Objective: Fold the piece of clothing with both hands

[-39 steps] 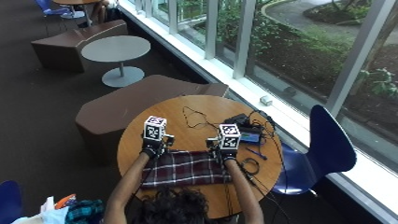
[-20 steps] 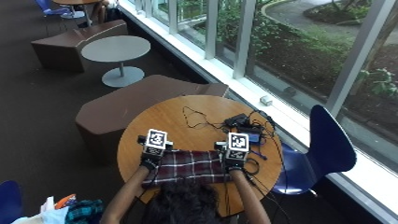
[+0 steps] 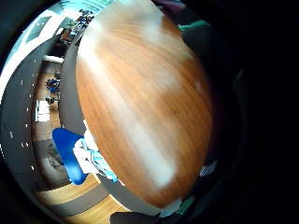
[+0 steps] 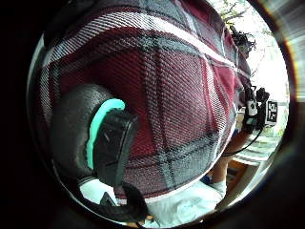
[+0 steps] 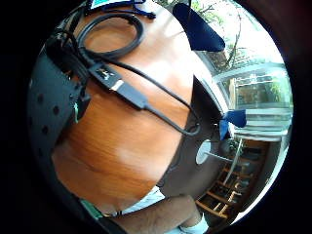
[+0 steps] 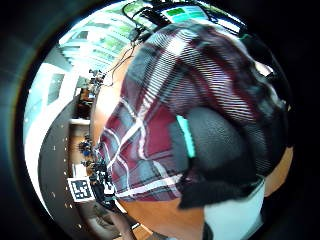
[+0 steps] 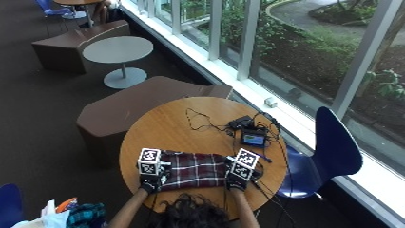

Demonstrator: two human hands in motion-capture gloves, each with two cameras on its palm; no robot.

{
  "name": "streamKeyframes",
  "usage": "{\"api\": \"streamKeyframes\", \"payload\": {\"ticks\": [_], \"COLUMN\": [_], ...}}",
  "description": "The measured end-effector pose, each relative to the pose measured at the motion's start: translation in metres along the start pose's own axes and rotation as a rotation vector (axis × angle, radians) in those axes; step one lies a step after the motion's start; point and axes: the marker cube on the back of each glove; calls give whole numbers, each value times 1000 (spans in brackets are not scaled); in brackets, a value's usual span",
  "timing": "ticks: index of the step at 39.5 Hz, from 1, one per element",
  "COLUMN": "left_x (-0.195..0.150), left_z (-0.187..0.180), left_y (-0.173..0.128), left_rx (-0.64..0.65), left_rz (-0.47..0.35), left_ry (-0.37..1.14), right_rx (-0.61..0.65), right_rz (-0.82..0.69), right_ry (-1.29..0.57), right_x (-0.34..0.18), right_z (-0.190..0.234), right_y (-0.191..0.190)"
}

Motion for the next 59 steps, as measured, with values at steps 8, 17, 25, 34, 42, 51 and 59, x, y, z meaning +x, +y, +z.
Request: {"api": "streamKeyframes", "payload": {"ticks": [8,17,25,34,42,51,59], "left_x": [16,66,58,-30,-87,-87,-42], "left_z": [-2,-9,-52,-94,-94,-98,-95], "left_y": [-5,-24,-19,13,49,58,40], "left_rx": [12,-22,63,268,292,309,340], "left_rz": [5,41,83,-78,-179,-194,-80], "left_ry": [-17,1,181,209,211,282,217], "right_rx": [20,67,220,314,104,100,-87], "right_rz": [-12,7,-228,-629,-752,-802,-885], "right_ry": [-58,-367,-394,-152,-19,16,-291], "right_x": [0,9,-64,-209,-266,-267,-199], "right_z": [-4,-76,-129,-74,1,11,-39], "right_y": [-9,-44,-25,29,83,97,84]}}
